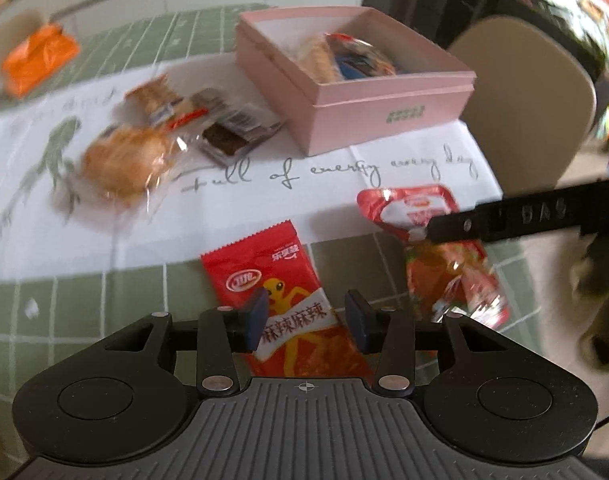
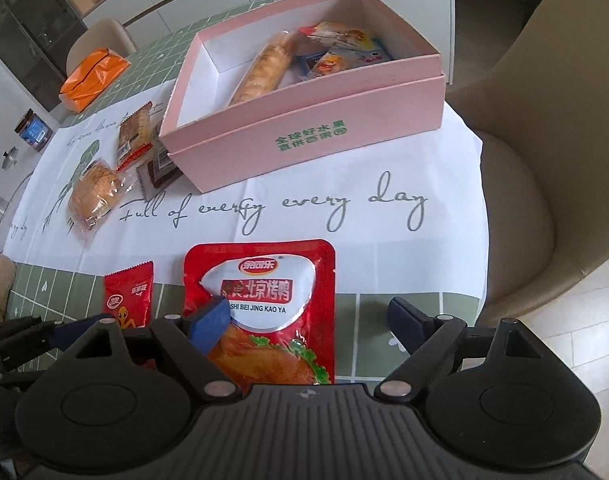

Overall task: Organize snacks
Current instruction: 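Grasp the red roast duck packet with the right tool while the left tool grasps the red spicy strip packet, then lift the duck packet with the right tool while the left tool lifts the spicy strip packet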

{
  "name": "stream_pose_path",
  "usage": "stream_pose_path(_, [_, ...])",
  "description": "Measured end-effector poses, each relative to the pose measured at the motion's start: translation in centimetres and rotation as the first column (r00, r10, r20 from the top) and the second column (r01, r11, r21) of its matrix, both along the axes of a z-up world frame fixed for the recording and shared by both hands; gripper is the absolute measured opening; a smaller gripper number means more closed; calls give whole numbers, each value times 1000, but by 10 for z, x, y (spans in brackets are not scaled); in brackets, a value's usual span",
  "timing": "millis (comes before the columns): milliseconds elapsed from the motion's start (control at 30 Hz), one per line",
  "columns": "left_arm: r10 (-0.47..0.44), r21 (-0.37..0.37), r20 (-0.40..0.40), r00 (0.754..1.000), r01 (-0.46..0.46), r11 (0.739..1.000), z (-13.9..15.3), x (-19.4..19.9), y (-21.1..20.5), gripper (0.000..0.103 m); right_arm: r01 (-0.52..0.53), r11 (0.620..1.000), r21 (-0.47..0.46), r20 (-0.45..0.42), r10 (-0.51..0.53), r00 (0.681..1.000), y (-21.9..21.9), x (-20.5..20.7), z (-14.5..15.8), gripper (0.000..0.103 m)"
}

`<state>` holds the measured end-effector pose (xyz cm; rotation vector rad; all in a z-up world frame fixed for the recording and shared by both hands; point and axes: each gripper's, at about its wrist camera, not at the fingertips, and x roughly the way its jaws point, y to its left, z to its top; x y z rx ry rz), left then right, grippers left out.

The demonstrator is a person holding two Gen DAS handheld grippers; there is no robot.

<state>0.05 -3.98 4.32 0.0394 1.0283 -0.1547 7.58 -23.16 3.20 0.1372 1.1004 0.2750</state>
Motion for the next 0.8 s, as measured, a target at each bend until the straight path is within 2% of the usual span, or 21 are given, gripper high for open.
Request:
stream_pose_path(33, [-8, 35, 3, 1000, 8, 999, -2, -1, -1, 52, -1, 1000, -2, 1, 1, 1000, 0, -1, 0, 87])
stream_pose_path(133, [-10, 62, 19, 1000, 8, 998, -3, -6, 9, 52, -7, 1000, -11, 7, 7, 1000, 1, -5, -1, 89])
stream_pose_path(267, [72, 87, 17, 997, -73, 994, -3, -5, 31, 52, -26, 999, -32, 20, 26, 999, 6, -13, -2, 93])
stream_pose_path(400, [178, -31, 11, 984, -178, 984, 5, -11, 57, 49, -59, 995, -86, 41, 63, 997, 16, -21, -5, 96])
stream_pose_path(533, [319, -95, 2, 948, -317, 944, 8, -17, 73, 46, -76, 990, -119, 62, 84, 995, 21, -28, -8, 100])
stream_pose_path(567, [326, -111, -17, 945, -326, 939, 6, -15, 74, 46, -77, 989, -126, 69, 87, 994, 23, -30, -9, 101])
stream_pose_path(633, [303, -105, -43, 952, -306, 946, 0, -11, 68, 49, -79, 987, -143, 81, 91, 993, 26, -33, -11, 103])
stream_pose_path(800, [247, -67, -30, 969, -248, 966, -3, -7, 52, 60, -86, 979, -182, 106, 106, 989, 33, -40, -13, 103])
